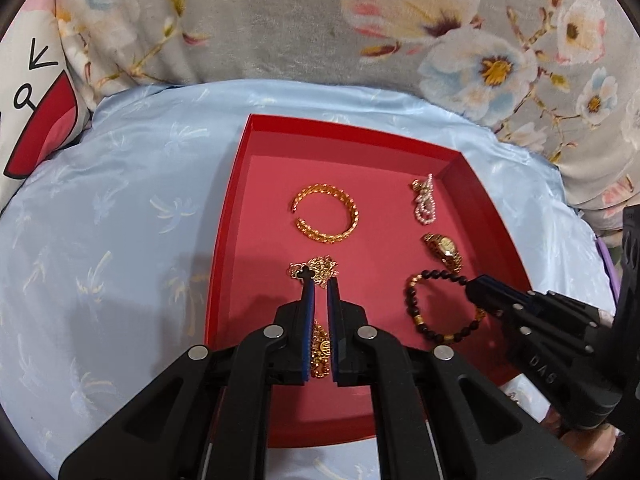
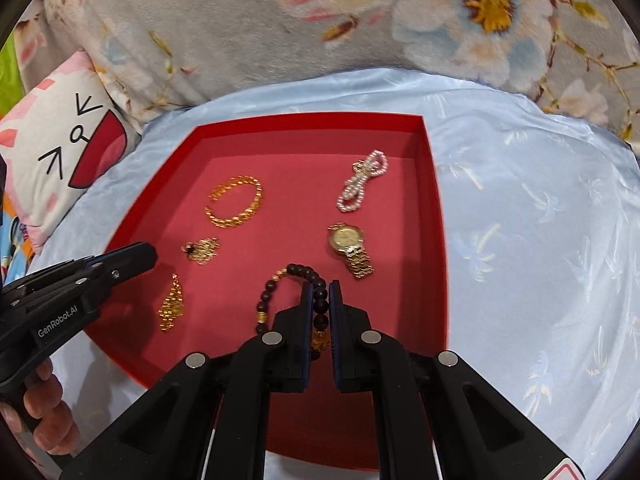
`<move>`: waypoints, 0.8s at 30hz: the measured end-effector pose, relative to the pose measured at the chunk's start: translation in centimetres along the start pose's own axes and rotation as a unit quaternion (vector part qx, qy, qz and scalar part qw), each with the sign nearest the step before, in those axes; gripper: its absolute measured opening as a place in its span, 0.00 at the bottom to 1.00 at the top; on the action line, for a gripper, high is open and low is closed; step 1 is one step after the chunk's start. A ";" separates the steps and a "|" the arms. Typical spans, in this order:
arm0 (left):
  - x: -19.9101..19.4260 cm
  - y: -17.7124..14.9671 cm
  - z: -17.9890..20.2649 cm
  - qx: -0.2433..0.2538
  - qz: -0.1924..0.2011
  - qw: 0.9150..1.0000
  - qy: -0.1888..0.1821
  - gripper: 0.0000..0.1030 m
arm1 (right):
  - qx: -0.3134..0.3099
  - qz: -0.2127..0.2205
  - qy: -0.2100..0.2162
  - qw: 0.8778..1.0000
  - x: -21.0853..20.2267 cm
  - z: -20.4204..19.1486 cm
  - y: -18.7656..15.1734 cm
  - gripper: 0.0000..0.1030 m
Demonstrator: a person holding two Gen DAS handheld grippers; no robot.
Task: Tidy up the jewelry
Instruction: 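Carry the bead bracelet and gold chain into the red box and open both tools, then withdraw both tools from the box toward the loose rings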
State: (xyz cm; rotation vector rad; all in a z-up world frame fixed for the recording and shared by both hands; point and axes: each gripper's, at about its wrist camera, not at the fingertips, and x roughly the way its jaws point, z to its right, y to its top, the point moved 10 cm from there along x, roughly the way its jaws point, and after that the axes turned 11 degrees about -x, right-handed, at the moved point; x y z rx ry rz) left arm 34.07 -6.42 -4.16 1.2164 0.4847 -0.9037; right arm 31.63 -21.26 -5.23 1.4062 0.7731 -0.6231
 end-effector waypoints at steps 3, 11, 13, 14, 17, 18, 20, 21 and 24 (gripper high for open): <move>-0.1 0.1 -0.6 -0.002 0.017 1.000 0.019 0.14 | -0.003 0.011 -0.024 1.000 -0.7 0.9 -0.3 0.16; -4.5 0.5 -2.1 -0.022 0.085 0.996 0.023 0.56 | 0.010 0.048 -0.025 0.998 -4.4 1.4 -1.8 0.34; -6.1 -0.3 -2.5 -0.016 0.100 0.994 0.029 0.57 | 0.011 0.059 -0.024 0.998 -5.9 1.0 -2.8 0.40; -6.8 -0.9 -2.7 -0.012 0.105 0.994 0.033 0.57 | 0.011 0.064 -0.025 0.998 -6.6 0.8 -3.5 0.43; -8.4 -2.9 -3.0 -0.008 0.110 0.993 0.039 0.57 | 0.015 0.069 -0.022 0.997 -8.3 0.3 -5.5 0.45; -8.7 -3.6 -3.0 -0.007 0.108 0.993 0.038 0.57 | 0.017 0.069 -0.022 0.997 -8.7 0.1 -6.2 0.47; -9.1 -5.5 -3.1 -0.001 0.103 0.994 0.042 0.57 | 0.021 0.064 -0.020 0.998 -9.4 -0.3 -7.8 0.50; -9.2 -6.2 -3.0 0.003 0.101 0.994 0.046 0.57 | 0.025 0.060 -0.016 0.998 -9.6 -0.5 -8.7 0.50; -9.6 -8.7 -2.6 0.021 0.099 0.993 0.059 0.57 | 0.031 0.052 -0.014 0.998 -10.3 -1.1 -11.0 0.50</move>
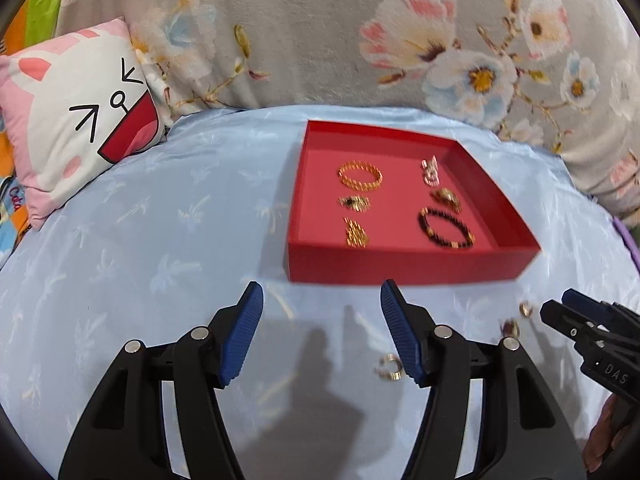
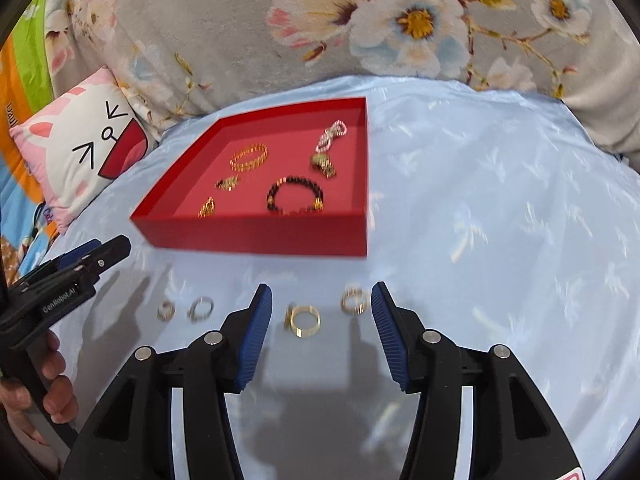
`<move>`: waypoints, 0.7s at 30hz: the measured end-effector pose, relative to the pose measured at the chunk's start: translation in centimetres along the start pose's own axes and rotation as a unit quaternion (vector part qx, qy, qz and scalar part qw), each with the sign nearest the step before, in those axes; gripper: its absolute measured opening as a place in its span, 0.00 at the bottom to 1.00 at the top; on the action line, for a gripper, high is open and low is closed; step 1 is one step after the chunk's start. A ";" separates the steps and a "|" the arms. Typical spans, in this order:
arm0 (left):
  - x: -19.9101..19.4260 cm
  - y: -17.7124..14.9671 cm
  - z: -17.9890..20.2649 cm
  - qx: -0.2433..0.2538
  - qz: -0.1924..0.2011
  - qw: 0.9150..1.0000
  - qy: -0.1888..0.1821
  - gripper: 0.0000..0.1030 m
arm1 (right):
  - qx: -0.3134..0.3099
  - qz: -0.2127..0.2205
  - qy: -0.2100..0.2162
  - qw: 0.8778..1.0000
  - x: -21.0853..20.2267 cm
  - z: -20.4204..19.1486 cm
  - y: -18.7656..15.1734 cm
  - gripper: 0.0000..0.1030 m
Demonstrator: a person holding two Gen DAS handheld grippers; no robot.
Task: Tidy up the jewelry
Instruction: 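Withdraw both tools from the box toward the loose rings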
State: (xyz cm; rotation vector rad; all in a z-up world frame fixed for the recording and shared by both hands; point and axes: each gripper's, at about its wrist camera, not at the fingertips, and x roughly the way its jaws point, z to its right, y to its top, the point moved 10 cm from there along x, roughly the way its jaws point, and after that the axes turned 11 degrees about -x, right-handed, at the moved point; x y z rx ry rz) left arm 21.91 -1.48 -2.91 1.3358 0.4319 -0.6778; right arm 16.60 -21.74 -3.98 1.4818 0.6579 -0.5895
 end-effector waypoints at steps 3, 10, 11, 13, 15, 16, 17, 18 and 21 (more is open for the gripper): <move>-0.3 -2.2 0.7 0.004 -0.015 1.000 -0.005 0.57 | 0.001 -0.007 -0.002 1.000 -0.5 -0.3 -1.7 0.50; -0.6 -4.4 1.4 -0.003 -0.025 1.000 -0.010 0.57 | -0.003 -0.021 0.005 1.000 -0.3 -0.8 -4.0 0.50; -0.5 -4.5 1.4 -0.003 -0.025 1.000 -0.009 0.57 | -0.004 -0.023 0.008 1.000 0.0 -1.0 -4.1 0.50; -0.6 -4.6 1.4 -0.004 -0.027 1.000 -0.011 0.57 | -0.006 -0.024 0.012 1.000 0.3 -1.2 -4.0 0.47; -0.6 -4.7 1.4 -0.007 -0.030 0.999 -0.015 0.57 | -0.008 -0.023 0.017 1.000 0.5 -1.5 -3.7 0.46; -0.5 -4.7 1.4 -0.010 -0.032 0.999 -0.018 0.57 | -0.009 -0.023 0.019 1.000 0.7 -1.7 -3.6 0.45; -0.4 -4.7 1.3 -0.012 -0.034 0.999 -0.020 0.57 | -0.011 -0.024 0.021 0.999 1.0 -1.8 -3.4 0.43; -0.4 -4.7 1.2 -0.015 -0.035 0.999 -0.020 0.57 | -0.012 -0.025 0.022 0.999 1.2 -2.0 -3.3 0.41; -0.4 -4.8 1.2 -0.018 -0.037 0.999 -0.022 0.57 | -0.009 -0.025 0.027 0.999 1.8 -2.1 -2.8 0.40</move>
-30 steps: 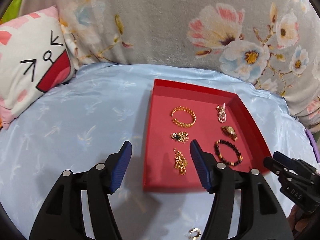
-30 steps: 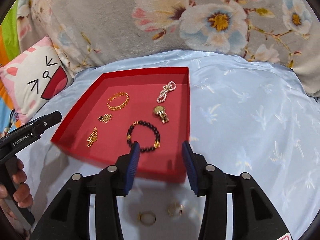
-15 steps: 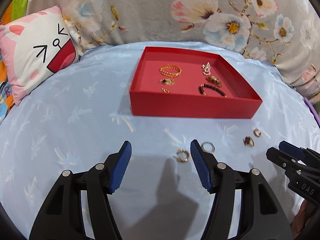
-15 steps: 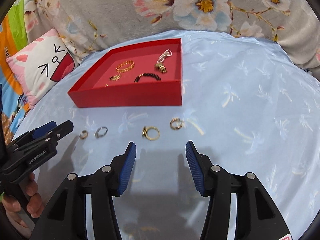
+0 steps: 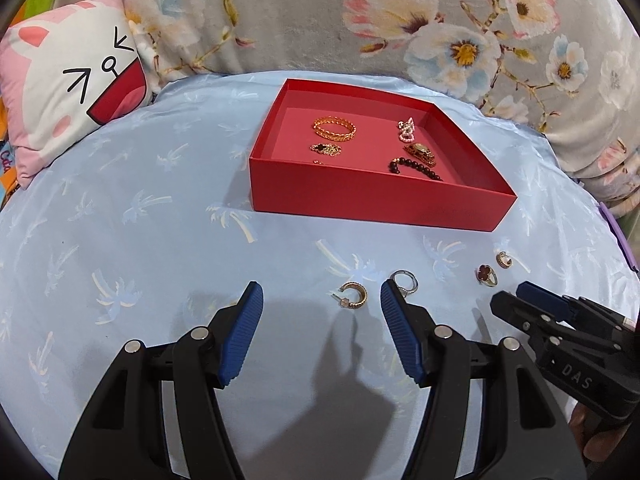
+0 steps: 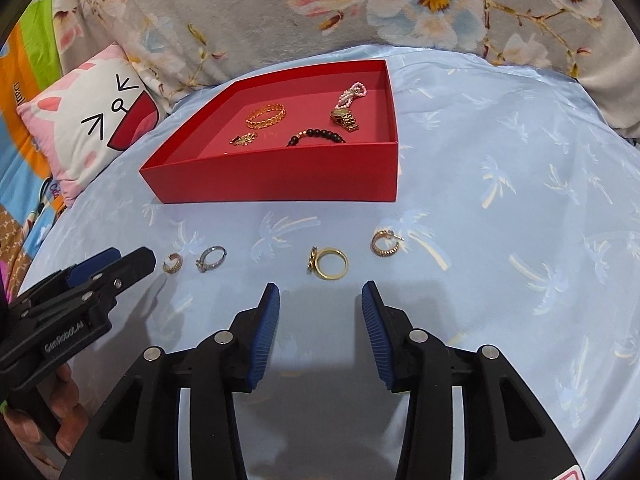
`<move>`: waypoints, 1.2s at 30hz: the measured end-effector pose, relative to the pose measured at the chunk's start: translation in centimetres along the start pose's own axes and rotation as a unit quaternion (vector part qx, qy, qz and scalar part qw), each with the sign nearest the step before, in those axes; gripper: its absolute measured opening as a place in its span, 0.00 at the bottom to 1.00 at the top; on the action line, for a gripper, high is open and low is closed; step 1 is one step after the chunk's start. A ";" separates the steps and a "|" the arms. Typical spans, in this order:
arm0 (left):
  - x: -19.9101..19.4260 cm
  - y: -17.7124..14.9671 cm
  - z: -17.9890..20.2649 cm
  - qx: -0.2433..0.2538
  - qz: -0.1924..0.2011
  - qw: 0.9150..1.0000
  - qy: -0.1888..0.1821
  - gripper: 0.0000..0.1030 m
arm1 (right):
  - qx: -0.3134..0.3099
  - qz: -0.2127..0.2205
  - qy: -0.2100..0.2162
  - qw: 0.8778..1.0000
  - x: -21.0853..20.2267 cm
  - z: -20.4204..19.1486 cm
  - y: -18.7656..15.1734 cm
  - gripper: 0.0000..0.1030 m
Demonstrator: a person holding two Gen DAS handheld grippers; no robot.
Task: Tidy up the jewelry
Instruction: 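Withdraw both tools from the box toward the loose rings, then grasp the gold ring with the red stone with the right tool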
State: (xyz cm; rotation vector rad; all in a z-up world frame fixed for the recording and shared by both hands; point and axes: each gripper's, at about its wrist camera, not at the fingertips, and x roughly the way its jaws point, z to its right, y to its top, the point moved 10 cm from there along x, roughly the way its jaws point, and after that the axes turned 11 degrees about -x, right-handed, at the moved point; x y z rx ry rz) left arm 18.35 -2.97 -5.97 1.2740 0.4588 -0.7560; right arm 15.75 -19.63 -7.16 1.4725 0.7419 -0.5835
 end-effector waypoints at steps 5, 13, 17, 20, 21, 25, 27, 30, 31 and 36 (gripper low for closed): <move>0.2 -0.1 0.3 0.008 -0.003 1.000 0.002 0.57 | 0.005 0.002 0.000 1.000 0.5 0.0 0.6 0.32; 0.3 -0.1 0.3 0.009 -0.005 1.000 0.005 0.57 | 0.010 -0.001 0.012 1.000 0.2 -0.6 0.5 0.28; 0.4 -0.2 0.3 0.008 -0.006 1.000 0.004 0.57 | 0.002 -0.014 0.021 1.000 0.6 -1.7 0.0 0.23; 0.4 -0.2 0.3 0.007 -0.006 1.000 0.004 0.57 | 0.000 -0.016 0.012 1.000 1.1 -1.5 0.4 0.21; 0.5 -0.2 0.3 0.007 -0.006 1.000 0.004 0.57 | 0.002 -0.017 0.010 1.000 1.2 -1.3 0.5 0.20; 0.4 -0.2 0.3 0.008 -0.006 1.000 0.004 0.57 | 0.013 -0.018 0.002 1.000 1.8 -0.5 1.1 0.20; 0.5 -0.2 0.2 0.007 -0.007 1.000 0.004 0.57 | 0.019 -0.018 -0.003 1.000 1.9 0.0 1.2 0.20; 0.5 -0.2 0.3 0.008 -0.007 1.000 0.003 0.57 | 0.019 -0.019 -0.007 1.000 2.3 0.2 1.6 0.20; 0.5 -0.3 0.3 0.008 -0.007 1.000 0.002 0.57 | 0.017 -0.019 -0.009 1.000 2.4 0.2 1.8 0.20; 0.5 -0.3 0.3 0.006 -0.007 1.000 0.002 0.57 | 0.008 -0.018 -0.021 1.000 3.0 0.0 2.5 0.20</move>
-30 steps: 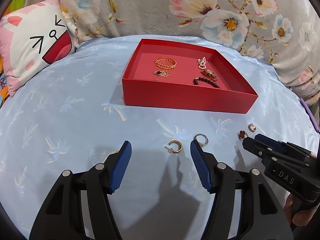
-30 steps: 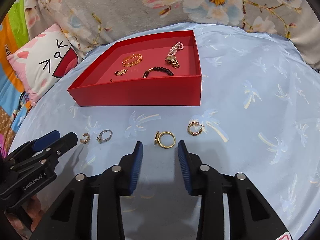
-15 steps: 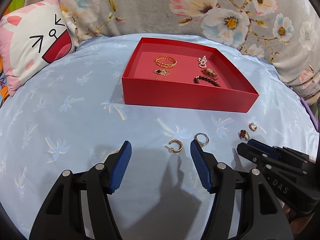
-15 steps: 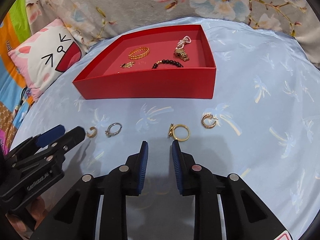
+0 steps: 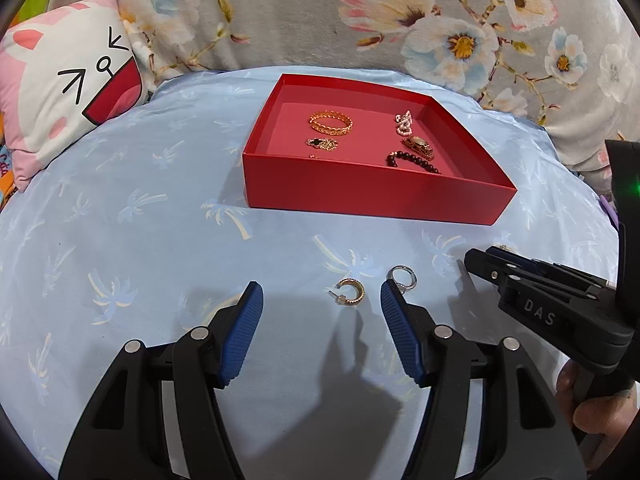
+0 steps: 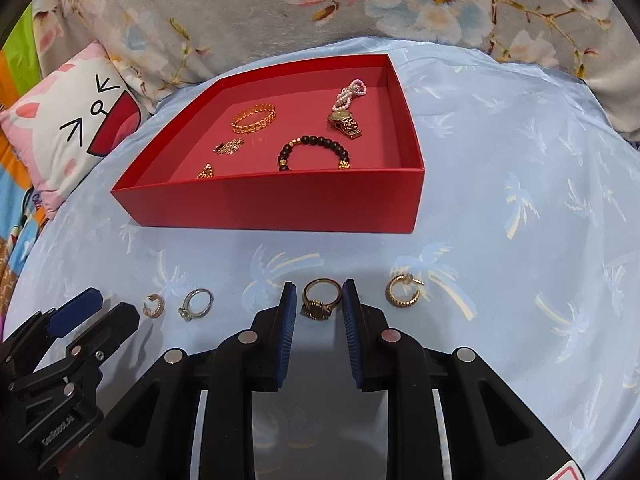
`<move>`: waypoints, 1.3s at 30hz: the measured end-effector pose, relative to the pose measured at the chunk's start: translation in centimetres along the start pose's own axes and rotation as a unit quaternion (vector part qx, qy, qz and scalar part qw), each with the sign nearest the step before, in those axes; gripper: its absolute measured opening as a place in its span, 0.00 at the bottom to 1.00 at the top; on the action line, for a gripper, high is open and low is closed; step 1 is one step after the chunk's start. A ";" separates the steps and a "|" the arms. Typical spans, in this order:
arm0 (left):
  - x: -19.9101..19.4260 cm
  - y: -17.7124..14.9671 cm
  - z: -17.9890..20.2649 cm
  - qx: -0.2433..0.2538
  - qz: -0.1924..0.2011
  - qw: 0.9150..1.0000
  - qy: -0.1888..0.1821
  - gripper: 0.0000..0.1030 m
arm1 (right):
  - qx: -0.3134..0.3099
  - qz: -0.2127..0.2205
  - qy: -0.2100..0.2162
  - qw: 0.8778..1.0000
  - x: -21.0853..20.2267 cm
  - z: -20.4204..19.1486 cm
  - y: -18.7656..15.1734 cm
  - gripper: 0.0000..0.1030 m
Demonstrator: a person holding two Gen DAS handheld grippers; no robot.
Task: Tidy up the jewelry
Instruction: 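Grasp the gold ring with the red stone with the right tool, then grasp the silver ring with the left tool while the right tool holds the gold ring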
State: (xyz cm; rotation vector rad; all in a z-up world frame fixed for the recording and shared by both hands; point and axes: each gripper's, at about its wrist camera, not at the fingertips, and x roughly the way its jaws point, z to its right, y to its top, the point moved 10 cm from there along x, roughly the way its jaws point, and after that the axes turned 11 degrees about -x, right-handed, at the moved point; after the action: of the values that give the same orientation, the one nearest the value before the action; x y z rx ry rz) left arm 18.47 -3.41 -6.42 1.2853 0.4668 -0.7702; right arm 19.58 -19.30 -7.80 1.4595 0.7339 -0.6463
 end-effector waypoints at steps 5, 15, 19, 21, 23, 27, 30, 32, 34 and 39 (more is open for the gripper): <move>0.0 0.0 0.1 0.000 0.000 1.000 -0.002 0.57 | 0.004 0.001 -0.002 1.000 -0.1 0.2 -0.1 0.18; 0.4 -0.7 4.2 0.047 -0.009 0.998 -0.043 0.56 | 0.017 0.007 0.004 1.000 -1.6 1.0 -1.3 0.18; 1.0 -0.9 5.6 0.064 -0.021 0.996 -0.059 0.48 | 0.025 0.010 0.008 1.000 -2.5 1.6 -1.8 0.18; 1.3 -1.0 6.0 0.069 -0.028 0.995 -0.065 0.43 | 0.028 0.012 0.009 0.999 -2.9 1.8 -1.9 0.18; 1.7 -1.2 6.1 0.071 -0.039 0.995 -0.065 0.39 | 0.031 0.013 0.011 0.999 -3.0 2.0 -2.1 0.18; 2.6 -1.5 5.9 0.070 -0.057 0.995 -0.053 0.30 | 0.036 0.012 0.016 0.999 -3.0 2.0 -2.3 0.18; 2.6 -1.5 5.9 0.071 -0.058 0.995 -0.050 0.30 | 0.035 0.012 0.019 0.999 -3.1 1.9 -2.3 0.18; 2.7 -1.4 5.9 0.072 -0.057 0.995 -0.048 0.29 | 0.034 0.012 0.020 0.999 -3.1 1.9 -2.3 0.18; 2.7 -1.3 5.8 0.069 -0.058 0.995 -0.050 0.20 | 0.034 0.013 0.021 0.999 -3.2 1.9 -2.3 0.18; 2.8 -1.3 5.7 0.064 -0.061 0.995 -0.056 0.08 | 0.033 0.012 0.023 0.999 -3.1 1.8 -2.4 0.18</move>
State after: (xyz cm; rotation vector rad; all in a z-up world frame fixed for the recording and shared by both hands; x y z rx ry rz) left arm 18.87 -9.69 -7.88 1.3339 0.4134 -0.9820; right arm 15.87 -21.28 -6.98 1.5461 0.7354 -0.6260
